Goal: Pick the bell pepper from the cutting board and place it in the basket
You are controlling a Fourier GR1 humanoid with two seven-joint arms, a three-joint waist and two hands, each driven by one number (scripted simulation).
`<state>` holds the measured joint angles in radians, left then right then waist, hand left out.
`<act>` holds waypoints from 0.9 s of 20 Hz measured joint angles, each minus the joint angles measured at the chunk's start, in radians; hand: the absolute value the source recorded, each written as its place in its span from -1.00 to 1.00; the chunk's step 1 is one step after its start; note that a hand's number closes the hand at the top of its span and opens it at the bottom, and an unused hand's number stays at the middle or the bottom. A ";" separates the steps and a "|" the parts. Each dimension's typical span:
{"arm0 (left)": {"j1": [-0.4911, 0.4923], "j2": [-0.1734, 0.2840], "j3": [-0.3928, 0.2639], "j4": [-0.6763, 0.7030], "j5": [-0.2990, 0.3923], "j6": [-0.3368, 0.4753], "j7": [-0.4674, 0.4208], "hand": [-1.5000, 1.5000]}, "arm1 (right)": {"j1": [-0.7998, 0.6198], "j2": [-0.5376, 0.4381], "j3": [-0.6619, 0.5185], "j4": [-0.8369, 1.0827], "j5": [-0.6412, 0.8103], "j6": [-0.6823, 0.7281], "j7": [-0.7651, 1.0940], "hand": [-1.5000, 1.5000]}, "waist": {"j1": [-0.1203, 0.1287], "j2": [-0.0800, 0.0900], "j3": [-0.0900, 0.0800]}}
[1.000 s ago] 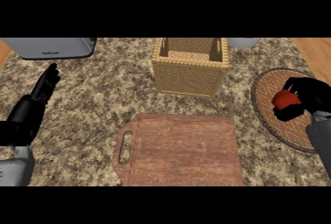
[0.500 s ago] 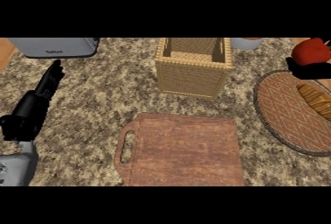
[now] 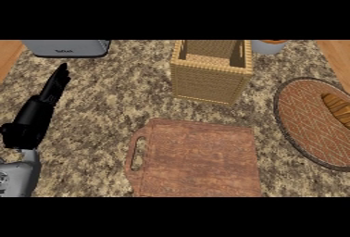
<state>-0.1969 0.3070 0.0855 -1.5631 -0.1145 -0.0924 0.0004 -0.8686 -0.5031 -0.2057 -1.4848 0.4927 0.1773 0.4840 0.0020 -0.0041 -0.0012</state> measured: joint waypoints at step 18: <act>-0.001 -0.023 -0.004 0.015 -0.022 -0.011 -0.029 0.00 | -0.458 0.200 0.124 0.472 0.041 0.030 0.215 1.00 | 0.021 0.008 0.000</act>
<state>-0.1980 0.2840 0.0811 -1.5480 -0.1363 -0.1035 -0.0289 -1.3264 -0.3028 -0.0822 -1.0126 0.5337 0.2073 0.6986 0.0230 0.0042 -0.0013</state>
